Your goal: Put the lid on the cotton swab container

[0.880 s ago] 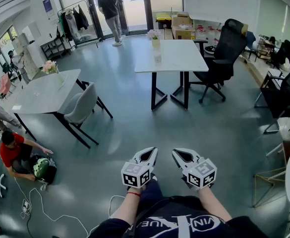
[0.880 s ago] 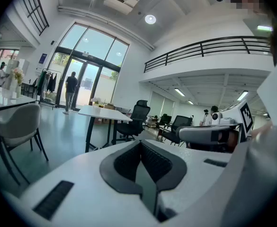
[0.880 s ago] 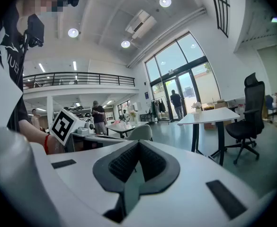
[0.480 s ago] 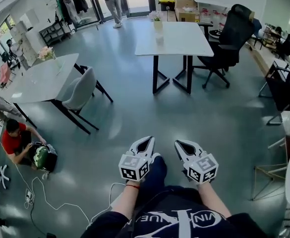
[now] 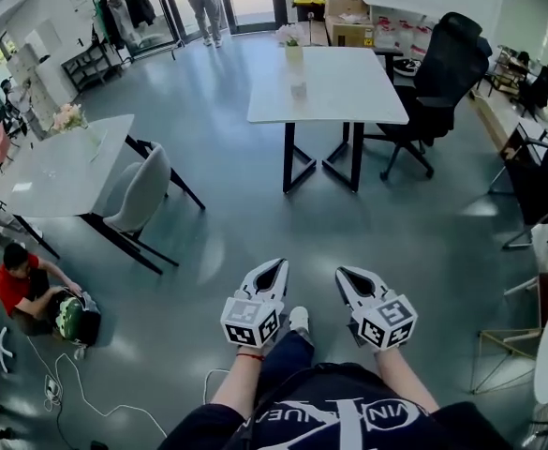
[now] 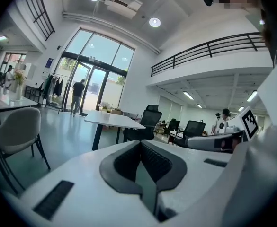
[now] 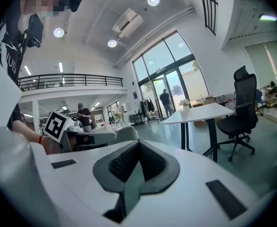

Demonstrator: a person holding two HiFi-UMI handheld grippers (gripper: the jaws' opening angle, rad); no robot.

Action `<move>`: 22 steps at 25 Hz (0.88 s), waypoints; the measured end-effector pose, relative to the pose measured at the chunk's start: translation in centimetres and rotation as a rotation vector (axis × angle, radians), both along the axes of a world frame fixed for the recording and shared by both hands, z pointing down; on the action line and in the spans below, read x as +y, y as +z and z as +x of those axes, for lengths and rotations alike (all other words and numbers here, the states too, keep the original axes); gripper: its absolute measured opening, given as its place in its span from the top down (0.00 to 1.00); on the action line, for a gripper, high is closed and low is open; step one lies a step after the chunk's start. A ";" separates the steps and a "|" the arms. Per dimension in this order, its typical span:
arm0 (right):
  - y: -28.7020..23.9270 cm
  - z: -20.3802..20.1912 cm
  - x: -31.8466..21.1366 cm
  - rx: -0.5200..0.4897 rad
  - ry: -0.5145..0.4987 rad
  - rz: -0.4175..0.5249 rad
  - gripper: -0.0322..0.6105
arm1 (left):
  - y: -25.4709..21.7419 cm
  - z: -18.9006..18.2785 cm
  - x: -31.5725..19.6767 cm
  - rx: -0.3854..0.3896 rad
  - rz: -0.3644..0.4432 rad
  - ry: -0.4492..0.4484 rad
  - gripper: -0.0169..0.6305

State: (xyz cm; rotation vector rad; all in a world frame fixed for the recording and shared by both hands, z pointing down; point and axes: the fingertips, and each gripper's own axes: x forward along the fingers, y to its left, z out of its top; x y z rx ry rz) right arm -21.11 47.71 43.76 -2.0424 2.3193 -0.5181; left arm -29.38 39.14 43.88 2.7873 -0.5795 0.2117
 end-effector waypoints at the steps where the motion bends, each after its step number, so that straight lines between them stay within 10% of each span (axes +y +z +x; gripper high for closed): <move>1: 0.0 0.6 -1.3 0.000 0.001 -0.004 0.95 | 0.1 0.3 -1.6 0.014 -0.018 -0.013 0.96; 22: 2.1 12.3 -19.4 -0.059 0.116 -0.073 0.95 | 2.5 9.2 -22.0 0.021 -0.092 0.007 0.96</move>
